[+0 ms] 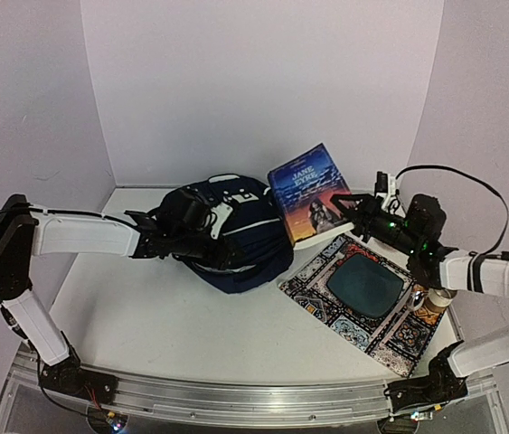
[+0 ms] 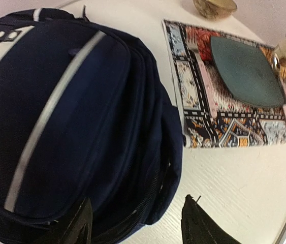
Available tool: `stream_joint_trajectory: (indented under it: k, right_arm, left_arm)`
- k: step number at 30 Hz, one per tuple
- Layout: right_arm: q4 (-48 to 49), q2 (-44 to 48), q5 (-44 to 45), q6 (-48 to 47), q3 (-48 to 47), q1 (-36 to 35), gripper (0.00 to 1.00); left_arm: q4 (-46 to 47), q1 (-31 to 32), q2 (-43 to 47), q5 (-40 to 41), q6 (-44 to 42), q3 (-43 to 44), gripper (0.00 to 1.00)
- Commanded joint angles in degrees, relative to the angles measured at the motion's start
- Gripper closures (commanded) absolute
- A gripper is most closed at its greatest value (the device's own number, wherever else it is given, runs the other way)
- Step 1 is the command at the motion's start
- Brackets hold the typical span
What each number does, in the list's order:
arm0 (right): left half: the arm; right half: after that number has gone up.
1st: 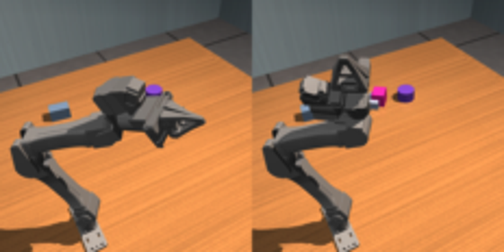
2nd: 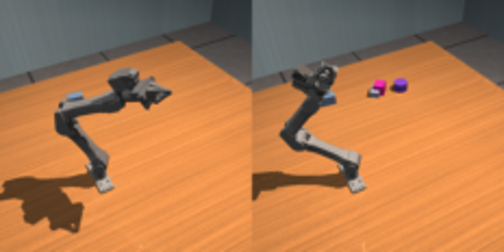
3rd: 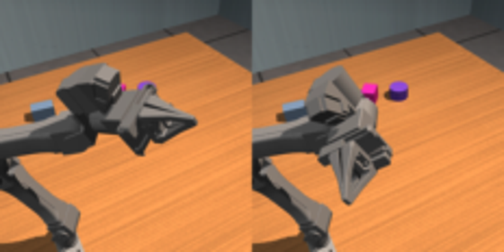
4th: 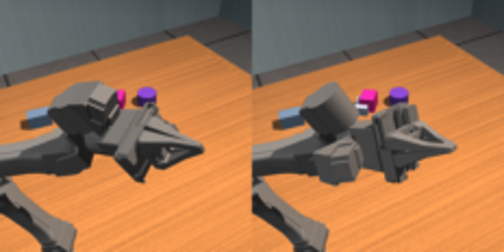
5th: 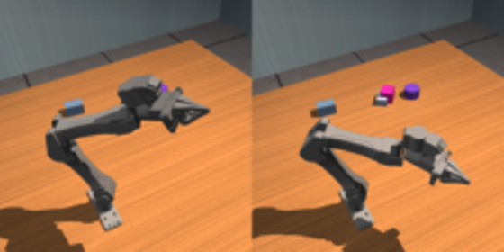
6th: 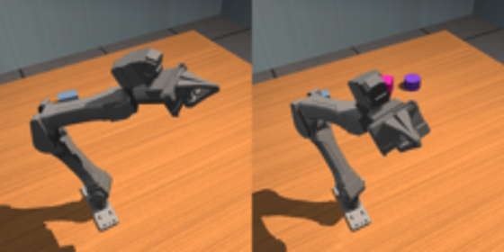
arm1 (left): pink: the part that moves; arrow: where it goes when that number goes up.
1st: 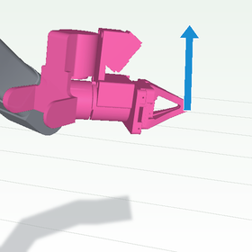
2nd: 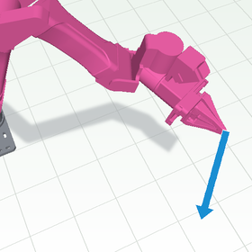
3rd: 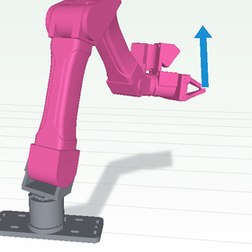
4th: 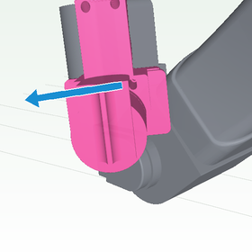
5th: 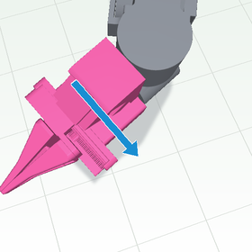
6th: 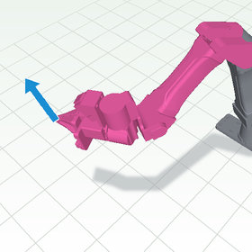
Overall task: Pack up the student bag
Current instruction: Pick up the largest pocket of the bag from the student bag.
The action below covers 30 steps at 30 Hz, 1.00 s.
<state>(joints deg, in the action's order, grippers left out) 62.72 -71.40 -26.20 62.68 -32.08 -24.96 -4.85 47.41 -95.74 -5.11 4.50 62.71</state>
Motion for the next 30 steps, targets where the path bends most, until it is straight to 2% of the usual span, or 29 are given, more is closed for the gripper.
stream_joint_trajectory:
  k: [1,5,14,24,30]
  right_arm:
    - [9.5,9.2,1.4,-5.8,-2.0,1.0,1.0]
    - [5.3,12.0,2.3,-7.5,-1.5,1.2,1.0]
    - [4.0,13.3,2.6,-7.7,-0.4,1.5,1.0]
    - [3.9,13.3,2.6,-7.9,0.1,1.7,1.0]
    - [3.9,13.4,2.6,-7.9,0.5,1.7,1.0]
  left_arm:
    - [-10.2,1.5,-2.3,2.8,-10.0,6.2,0.42]
    - [-12.9,2.0,-5.0,3.9,-12.1,9.4,0.5]
    - [-17.9,3.5,-10.7,6.6,-15.1,15.2,0.65]
    - [-19.5,4.1,-14.1,9.7,-16.5,18.4,0.66]
    - [-19.9,4.7,-16.4,14.1,-17.0,20.1,0.73]
